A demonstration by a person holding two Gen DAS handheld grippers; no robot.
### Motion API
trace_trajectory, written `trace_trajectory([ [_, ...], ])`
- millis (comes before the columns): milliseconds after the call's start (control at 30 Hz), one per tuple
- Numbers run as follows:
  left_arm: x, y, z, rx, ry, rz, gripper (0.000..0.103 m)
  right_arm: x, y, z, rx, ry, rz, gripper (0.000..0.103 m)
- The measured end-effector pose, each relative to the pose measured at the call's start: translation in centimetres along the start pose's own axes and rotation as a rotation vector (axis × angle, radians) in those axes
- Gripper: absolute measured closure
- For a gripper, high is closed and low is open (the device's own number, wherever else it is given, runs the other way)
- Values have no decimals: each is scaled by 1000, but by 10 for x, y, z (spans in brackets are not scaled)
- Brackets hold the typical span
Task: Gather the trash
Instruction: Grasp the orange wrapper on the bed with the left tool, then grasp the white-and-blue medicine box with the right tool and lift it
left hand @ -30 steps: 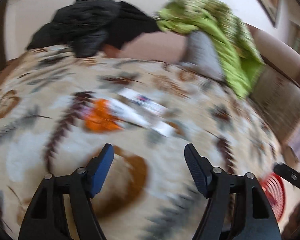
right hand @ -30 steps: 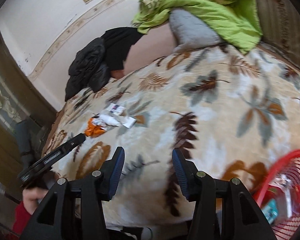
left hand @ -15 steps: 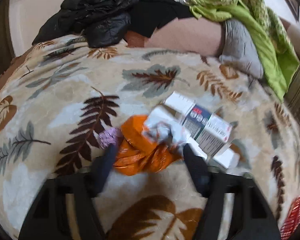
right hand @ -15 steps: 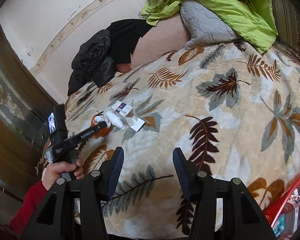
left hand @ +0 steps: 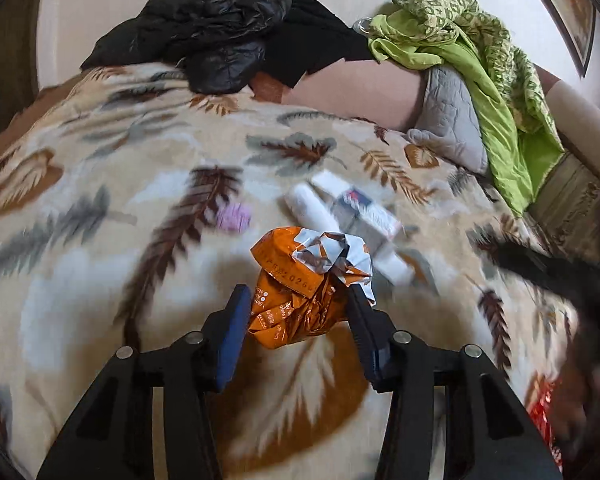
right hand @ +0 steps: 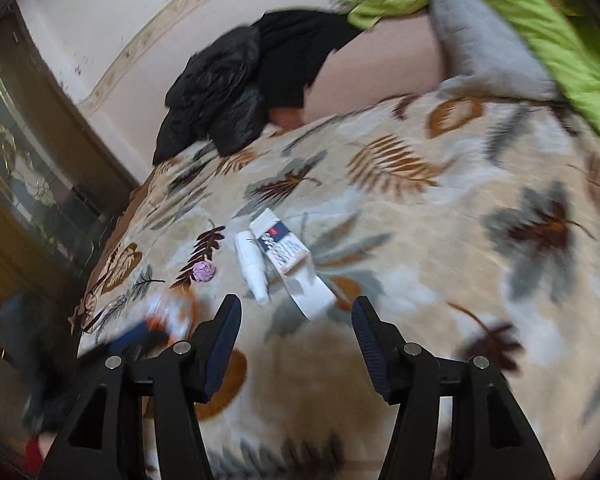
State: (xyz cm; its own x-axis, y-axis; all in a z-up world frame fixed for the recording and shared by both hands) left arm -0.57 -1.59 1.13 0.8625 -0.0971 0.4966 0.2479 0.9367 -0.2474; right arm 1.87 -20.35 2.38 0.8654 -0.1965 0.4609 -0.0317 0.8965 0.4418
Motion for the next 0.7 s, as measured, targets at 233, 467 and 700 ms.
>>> trace_trajectory([
  [233,-16,21,-5,75,-18,0,55,35,15,-68,6,74,77,39],
  [467,-15,21,-7,71,-19,-27,55,40,25,-108,-76,128,145,48],
  [700,-14,14,-7,61,-25,-36,55,22,21,-96,-111,94,111,64],
])
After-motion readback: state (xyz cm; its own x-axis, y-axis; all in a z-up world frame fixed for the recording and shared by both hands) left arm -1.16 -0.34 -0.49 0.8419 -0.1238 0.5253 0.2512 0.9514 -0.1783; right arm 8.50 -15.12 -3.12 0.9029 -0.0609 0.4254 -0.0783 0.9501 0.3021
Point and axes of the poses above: each gripper's, at about its wrist camera, not at the fingertips, and z roughly against the way its jaws point, y to its left, x to its top, the point moved 9 cm from there along -z, roughly the way its jaws point, and after that the axes turned 12 degrees about y, right-handed, at the moved point
